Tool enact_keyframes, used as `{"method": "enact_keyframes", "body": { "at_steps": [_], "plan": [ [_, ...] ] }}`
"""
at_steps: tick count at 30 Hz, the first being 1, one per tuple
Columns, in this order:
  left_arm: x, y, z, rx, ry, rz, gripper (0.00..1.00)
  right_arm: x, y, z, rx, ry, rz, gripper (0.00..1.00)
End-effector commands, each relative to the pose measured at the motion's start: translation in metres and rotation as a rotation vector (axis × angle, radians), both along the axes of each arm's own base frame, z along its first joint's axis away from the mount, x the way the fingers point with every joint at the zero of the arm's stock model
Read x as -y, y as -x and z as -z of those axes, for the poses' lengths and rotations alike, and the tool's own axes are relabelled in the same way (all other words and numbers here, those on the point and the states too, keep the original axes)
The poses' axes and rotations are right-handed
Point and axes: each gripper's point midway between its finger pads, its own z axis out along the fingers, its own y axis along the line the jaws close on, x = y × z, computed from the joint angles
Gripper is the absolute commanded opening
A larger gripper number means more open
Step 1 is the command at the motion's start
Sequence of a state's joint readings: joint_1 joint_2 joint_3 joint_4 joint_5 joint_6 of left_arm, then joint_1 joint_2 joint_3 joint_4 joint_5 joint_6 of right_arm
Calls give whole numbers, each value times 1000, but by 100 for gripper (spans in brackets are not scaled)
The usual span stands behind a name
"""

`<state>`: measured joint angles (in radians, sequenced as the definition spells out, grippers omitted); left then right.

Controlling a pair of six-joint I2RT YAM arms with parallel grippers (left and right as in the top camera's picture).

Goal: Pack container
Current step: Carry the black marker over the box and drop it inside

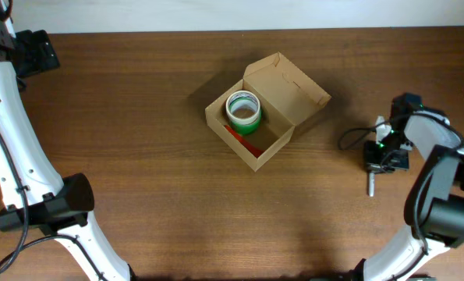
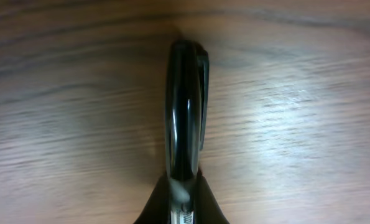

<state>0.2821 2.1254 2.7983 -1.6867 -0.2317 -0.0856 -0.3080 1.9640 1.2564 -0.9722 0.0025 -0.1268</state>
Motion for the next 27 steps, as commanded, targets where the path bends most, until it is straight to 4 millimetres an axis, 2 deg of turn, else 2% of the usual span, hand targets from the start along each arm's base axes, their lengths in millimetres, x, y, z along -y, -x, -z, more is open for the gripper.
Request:
{"method": "enact_keyframes", "body": {
  "at_steps": [1, 4, 7, 10, 11, 13, 15, 16, 18, 20, 23, 27],
  "plan": [
    [-1, -1, 5, -14, 4, 10, 100, -22, -34, -21, 64, -77, -29, 4],
    [-1, -1, 5, -14, 4, 9, 100, -32, -67, -71, 153, -103, -57, 4],
    [-1, -1, 5, -14, 4, 9, 100, -50, -99, -137, 274, -124, -105, 4],
    [-1, -1, 5, -14, 4, 9, 100, -72, -119, -205, 395, -104, -173, 4],
    [-1, -1, 5, -14, 4, 9, 100, -85, -123, -231, 446, -100, -209, 4],
    [-1, -1, 5, -14, 4, 9, 100, -109, -125, -265, 519, -99, -270, 4],
    [-1, -1, 5, -14, 4, 10, 100, -141, -123, -293, 582, -108, -348, 4],
    [-1, -1, 5, -14, 4, 9, 100, -164, -121, -305, 614, -111, -403, 4],
    [-1, -1, 5, -13, 4, 10, 100, -195, -117, -311, 633, -114, -480, 4],
    [-1, -1, 5, -14, 4, 9, 100, -228, -110, -307, 624, -99, -571, 4],
    [-1, -1, 5, -14, 4, 10, 100, -276, -100, -289, 589, -89, -751, 4],
    [-1, -1, 5, -14, 4, 9, 100, -316, -96, -254, 522, -77, -865, 4]
  ]
}}
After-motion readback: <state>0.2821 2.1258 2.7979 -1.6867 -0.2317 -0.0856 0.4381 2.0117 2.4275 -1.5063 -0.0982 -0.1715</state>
